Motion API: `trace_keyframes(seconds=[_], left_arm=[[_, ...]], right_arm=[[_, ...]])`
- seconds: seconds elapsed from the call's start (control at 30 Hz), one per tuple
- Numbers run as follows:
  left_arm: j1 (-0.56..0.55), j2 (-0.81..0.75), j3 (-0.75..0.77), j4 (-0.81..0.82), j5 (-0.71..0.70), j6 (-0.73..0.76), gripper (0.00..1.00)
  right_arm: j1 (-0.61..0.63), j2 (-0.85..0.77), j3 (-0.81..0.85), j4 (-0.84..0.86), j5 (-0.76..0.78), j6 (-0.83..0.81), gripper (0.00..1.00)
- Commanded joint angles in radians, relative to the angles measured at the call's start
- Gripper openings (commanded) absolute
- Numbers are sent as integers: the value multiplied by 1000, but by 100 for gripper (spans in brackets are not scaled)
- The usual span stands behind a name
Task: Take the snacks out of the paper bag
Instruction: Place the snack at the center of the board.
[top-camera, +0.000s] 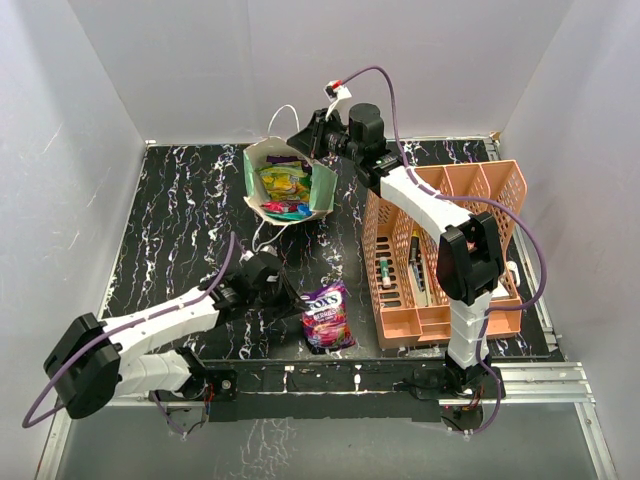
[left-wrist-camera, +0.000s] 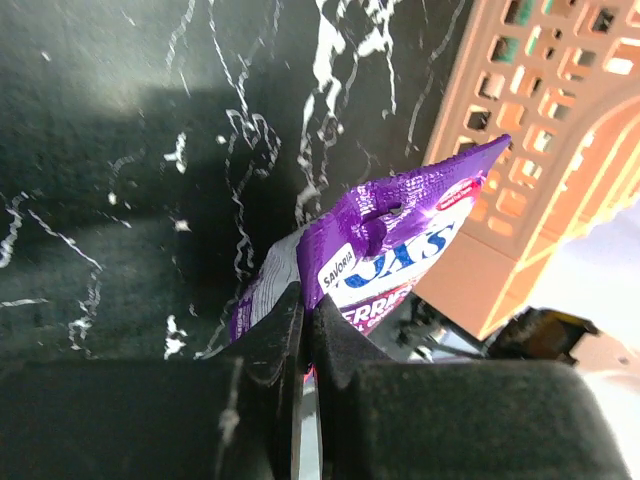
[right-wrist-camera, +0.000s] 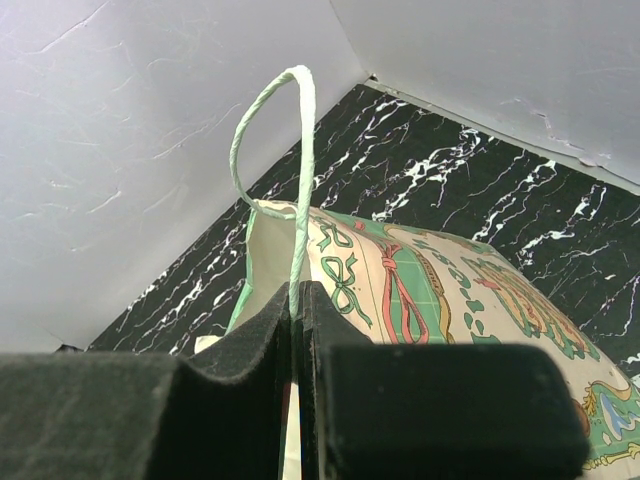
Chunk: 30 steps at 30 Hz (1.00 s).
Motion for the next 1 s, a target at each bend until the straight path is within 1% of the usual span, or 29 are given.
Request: trace_keyframes(seconds=[0.0,0.37,0.4,0.43,0.53,0.6,0.63,0.73,0.77,0.83,0.9,0.97], left_arm=[[15,53,87,-87,-131,120,0],[23,168,147,-136,-216,223,1],[23,179,155,-136,-216,230,6],[23,187,158,-130,-215,241,15],[22,185,170,-139,-232,278,35],[22,142,176,-167,-244,301,50],[22,91,172,-181,-244,313,57],[21,-33,151,-243,-222,333,65],[21,-97,142,-255,-204,341,68],[21,-184,121,-258,-137,353,71],[19,-239,105,-202,-46,373,71],[14,-258,86,-88,60,366,70]], right_arm=[[-4,-72,-23,22,3,-21,7],[8,-58,-12,21,-15,-20,7],[8,-57,-12,19,-14,-20,7],[11,-56,-12,18,-15,-20,7],[13,-54,-17,16,-13,-19,7],[15,-55,-20,14,-13,-17,7],[17,-57,-22,13,-13,-18,7],[21,-60,-24,10,-10,-21,7],[22,-61,-24,9,-9,-23,7],[23,-61,-20,2,-7,-28,7],[23,-62,-15,-3,-5,-29,7],[26,-65,-15,-2,-3,-29,7]])
